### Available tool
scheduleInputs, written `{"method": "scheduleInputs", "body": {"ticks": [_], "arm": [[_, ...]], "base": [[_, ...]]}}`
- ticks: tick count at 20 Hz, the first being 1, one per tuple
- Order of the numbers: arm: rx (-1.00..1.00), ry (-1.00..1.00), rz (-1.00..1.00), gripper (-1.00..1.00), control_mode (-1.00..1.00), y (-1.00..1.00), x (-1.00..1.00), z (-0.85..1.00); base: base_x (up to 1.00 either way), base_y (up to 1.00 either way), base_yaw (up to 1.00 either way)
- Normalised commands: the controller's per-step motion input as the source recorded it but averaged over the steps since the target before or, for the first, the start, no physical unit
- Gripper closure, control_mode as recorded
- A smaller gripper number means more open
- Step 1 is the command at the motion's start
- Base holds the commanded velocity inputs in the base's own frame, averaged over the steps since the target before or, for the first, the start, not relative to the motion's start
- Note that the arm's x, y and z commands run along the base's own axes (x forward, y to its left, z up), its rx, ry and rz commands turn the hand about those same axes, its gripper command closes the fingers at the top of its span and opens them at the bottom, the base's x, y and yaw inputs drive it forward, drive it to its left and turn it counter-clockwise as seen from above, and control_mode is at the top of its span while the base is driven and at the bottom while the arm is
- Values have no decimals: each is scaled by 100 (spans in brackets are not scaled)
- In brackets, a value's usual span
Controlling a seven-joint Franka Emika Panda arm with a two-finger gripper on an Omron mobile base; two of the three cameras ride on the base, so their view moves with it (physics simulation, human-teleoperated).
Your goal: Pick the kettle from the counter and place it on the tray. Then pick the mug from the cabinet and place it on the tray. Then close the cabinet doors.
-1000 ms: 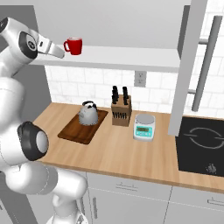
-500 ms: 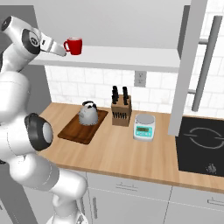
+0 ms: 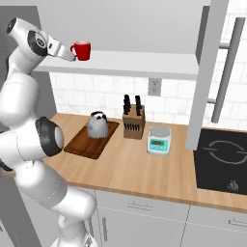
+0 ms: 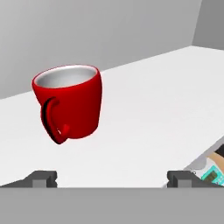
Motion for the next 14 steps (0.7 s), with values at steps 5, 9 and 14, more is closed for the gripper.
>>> {"method": "scheduleInputs", "body": {"ticks": [5, 9, 14], "arm": [[-3, 9, -6, -100, -100, 10, 34, 0], [-3, 9, -6, -100, -100, 10, 33, 1], [-1, 1, -6, -100, -100, 11, 25, 1]], "base": [[0, 0, 0], [0, 0, 0], [0, 0, 0]]}}
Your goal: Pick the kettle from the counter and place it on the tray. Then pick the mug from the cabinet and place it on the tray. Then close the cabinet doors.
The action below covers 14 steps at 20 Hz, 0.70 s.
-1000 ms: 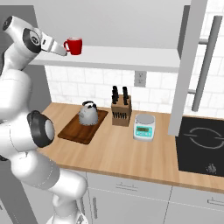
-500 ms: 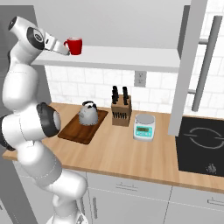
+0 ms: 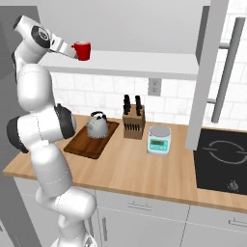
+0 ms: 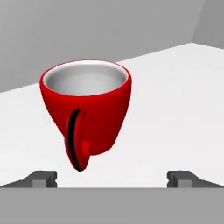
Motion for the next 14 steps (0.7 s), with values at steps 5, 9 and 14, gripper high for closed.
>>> {"method": "scheduleInputs", "body": {"ticks": [5, 9, 14], "arm": [[0, -4, -6, -100, -100, 1, 21, 0], [0, -2, -5, -100, -100, 0, 27, -3], [0, -7, -4, -100, -100, 0, 23, -25]], "base": [[0, 0, 0], [0, 0, 0], [0, 0, 0]]}}
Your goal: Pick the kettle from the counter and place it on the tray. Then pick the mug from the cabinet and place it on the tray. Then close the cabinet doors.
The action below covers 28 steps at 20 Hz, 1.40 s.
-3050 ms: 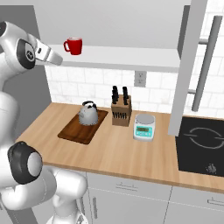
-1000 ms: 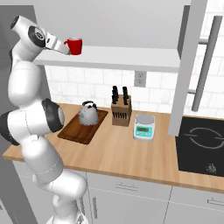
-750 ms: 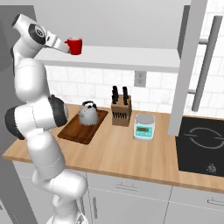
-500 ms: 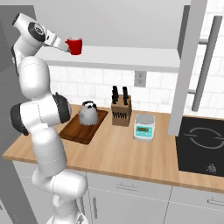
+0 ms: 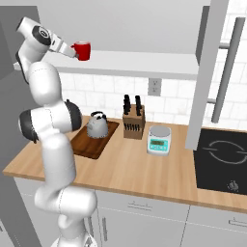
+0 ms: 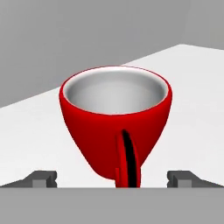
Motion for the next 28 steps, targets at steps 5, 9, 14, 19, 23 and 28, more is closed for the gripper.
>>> {"method": "scheduleInputs", "body": {"ticks": [5, 9, 14, 19, 23, 28], "arm": [[0, -2, -3, -100, -100, 0, 9, -7], [2, -5, -2, 100, -100, -4, 5, -4], [1, -3, -1, 100, -100, -22, 4, -3], [1, -5, 0, 100, -100, -26, 0, -6], [0, -9, 0, 100, -100, -13, -47, -1], [0, -10, 8, 100, -100, -1, -93, 0]], "base": [[0, 0, 0], [0, 0, 0], [0, 0, 0], [0, 0, 0], [0, 0, 0], [0, 0, 0]]}}
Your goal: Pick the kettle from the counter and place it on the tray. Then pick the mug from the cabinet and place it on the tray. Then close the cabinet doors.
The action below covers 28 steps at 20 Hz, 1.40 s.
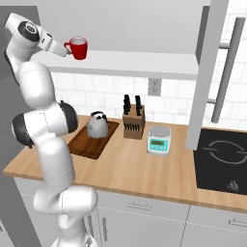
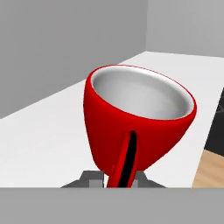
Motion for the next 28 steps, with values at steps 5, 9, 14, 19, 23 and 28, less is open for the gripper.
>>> {"method": "scheduleInputs", "body": {"ticks": [5, 9, 14, 19, 23, 28], "arm": [[-3, -5, 15, 100, -100, -21, -100, -8], [-7, -1, 14, 100, -100, -54, -100, -25], [-7, -3, 19, 100, -100, -64, -100, -18], [-5, -1, 49, 100, -100, -50, -100, -6], [-13, 6, 73, 100, -100, -31, -99, -38], [-17, 12, 88, 100, -100, -16, -71, -62]], "base": [[0, 0, 0], [0, 0, 0], [0, 0, 0], [0, 0, 0], [0, 0, 0], [0, 0, 0]]}}
